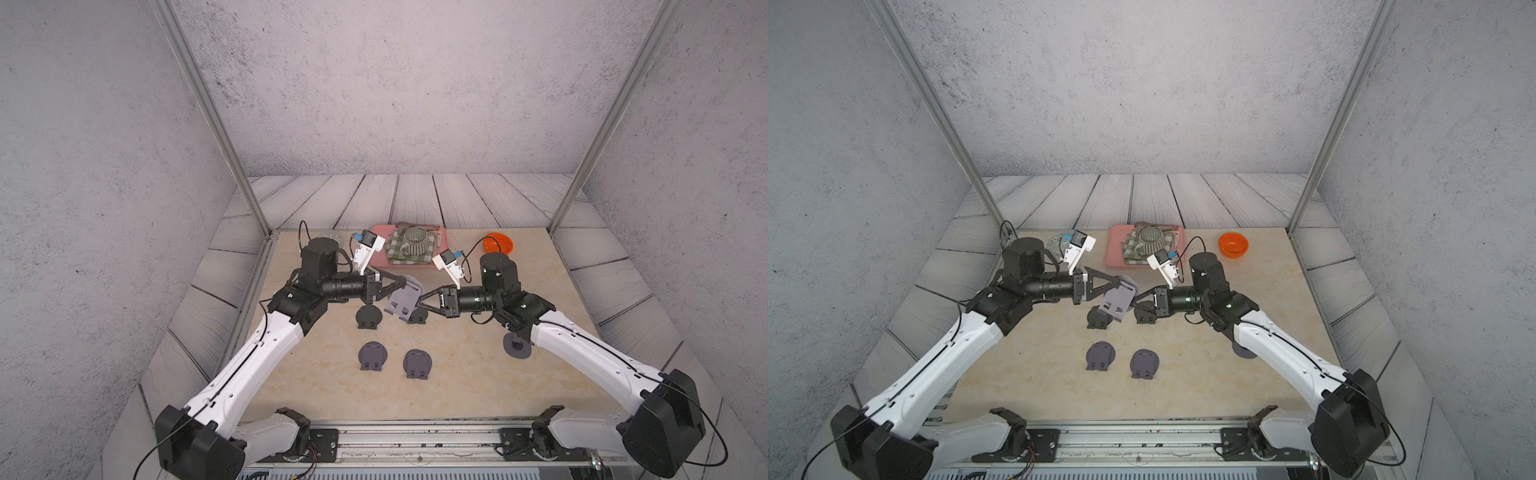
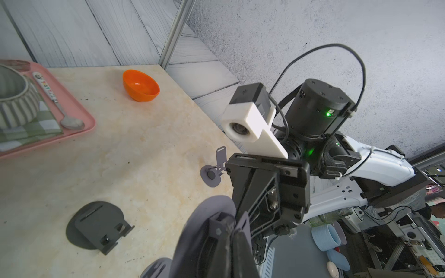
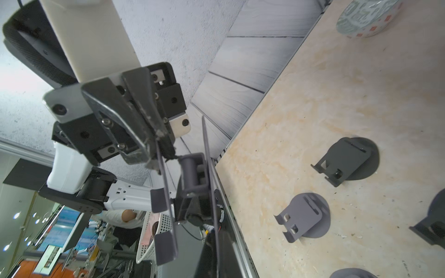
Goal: Open the phone stand
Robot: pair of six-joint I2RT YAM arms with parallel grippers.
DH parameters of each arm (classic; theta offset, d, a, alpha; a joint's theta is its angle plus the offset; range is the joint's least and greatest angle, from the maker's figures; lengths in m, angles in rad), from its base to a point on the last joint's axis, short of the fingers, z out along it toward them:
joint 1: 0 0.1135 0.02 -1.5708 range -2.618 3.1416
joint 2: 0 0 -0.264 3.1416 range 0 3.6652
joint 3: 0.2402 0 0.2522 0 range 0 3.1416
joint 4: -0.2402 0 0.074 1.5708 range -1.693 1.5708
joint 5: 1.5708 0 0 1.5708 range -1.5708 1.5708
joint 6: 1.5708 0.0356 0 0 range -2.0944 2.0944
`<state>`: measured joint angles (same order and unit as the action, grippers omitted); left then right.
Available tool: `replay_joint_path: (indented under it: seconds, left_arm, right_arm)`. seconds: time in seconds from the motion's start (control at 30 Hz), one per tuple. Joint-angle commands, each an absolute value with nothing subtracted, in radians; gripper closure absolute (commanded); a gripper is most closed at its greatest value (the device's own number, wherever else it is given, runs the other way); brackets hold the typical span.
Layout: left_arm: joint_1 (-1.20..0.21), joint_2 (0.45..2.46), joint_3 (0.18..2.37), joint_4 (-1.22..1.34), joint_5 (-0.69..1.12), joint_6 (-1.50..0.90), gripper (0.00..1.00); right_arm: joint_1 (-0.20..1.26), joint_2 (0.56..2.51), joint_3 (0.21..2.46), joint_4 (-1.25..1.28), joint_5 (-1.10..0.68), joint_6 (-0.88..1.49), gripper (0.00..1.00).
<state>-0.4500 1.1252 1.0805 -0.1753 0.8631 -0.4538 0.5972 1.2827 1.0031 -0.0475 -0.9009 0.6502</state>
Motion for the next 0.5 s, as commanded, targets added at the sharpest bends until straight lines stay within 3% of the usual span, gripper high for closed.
replay_joint_path:
  seconds: [0.0,0.17,0.37,0.47]
  left_arm:
    - [-0.425,0.984,1.031,0.16,0.634,-0.507,1.0]
    - [-0.426,0.86,0.909,0.224,0.466,-0.531,1.0]
    - [-0.426,0.926,1.0,0.008,0.711,-0.492,1.0]
    - [-0.429,0.874,1.019,-0.13,0.669,-0.446,1.0]
  right_arm:
    - [0.592,1.339,0.945,-0.286,-0.943,0.664,1.0]
    - [0.594,1.377,0.912,-0.205,-0.99,0.71,1.0]
    - [0.592,1.37,1.021,-0.434,-0.976,0.538,1.0]
    - [0.59,1.368,1.055,-0.468,-0.981,0.505,1.0]
